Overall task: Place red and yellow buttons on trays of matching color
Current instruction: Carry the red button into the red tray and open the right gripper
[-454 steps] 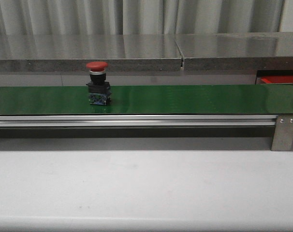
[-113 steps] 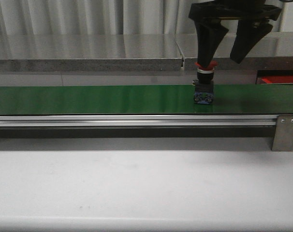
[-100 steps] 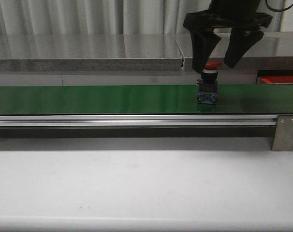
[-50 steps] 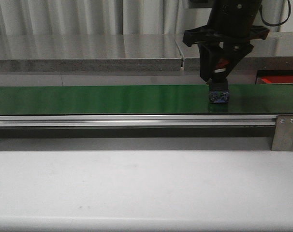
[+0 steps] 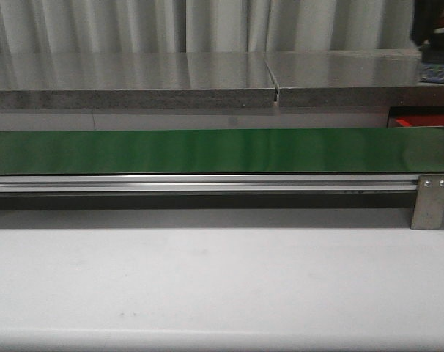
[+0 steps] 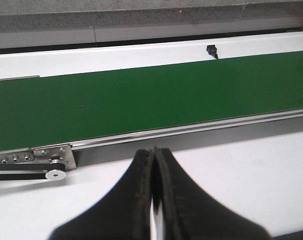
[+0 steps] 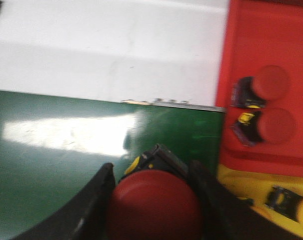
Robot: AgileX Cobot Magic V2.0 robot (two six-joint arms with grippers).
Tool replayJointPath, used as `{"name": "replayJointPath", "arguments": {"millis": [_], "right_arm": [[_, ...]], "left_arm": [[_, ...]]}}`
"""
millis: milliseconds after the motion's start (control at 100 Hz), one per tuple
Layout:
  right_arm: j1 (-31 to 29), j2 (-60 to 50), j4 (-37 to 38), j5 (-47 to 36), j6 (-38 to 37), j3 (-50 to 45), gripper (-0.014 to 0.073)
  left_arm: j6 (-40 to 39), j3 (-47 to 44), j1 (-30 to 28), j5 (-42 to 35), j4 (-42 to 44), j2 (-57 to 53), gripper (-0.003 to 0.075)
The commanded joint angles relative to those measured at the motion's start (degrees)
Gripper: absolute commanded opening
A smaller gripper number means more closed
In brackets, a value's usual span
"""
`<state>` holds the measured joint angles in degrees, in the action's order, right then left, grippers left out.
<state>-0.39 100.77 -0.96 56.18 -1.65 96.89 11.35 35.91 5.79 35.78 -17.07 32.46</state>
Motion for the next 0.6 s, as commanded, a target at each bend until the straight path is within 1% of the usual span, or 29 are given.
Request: {"name": "replayJointPath", "arguments": {"millis": [0, 150, 320, 460, 590], "right_arm": [[-3.91, -3.57, 0.96, -1.69, -0.18, 1.90, 0.0143], [-10.26, -3.10, 0.96, -4.02, -0.29, 1.90, 0.0143], [-15.19, -1.11, 0.48, -8.99, -0.29, 1.96, 0.0143], [-17.53, 2.05, -0.07, -13.38, -0.29, 2.23, 0.0143], [-17.66, 6.11, -0.13, -15.67, -0.29, 4.33, 0.0143]], "left_arm": [[-0.61, 1.65, 0.38, -3.59, -1.38, 0.13, -0.0020], [-0.61, 1.65, 0.38, -3.59, -1.38, 0.13, -0.0020], [-0.61, 1.65, 0.38, -3.59, -1.38, 0.13, -0.0020], [-0.61, 1.65, 0.38, -3.59, -1.38, 0.13, -0.0020], [-0.61, 1.65, 0.38, -3.59, -1.38, 0.13, -0.0020]]}}
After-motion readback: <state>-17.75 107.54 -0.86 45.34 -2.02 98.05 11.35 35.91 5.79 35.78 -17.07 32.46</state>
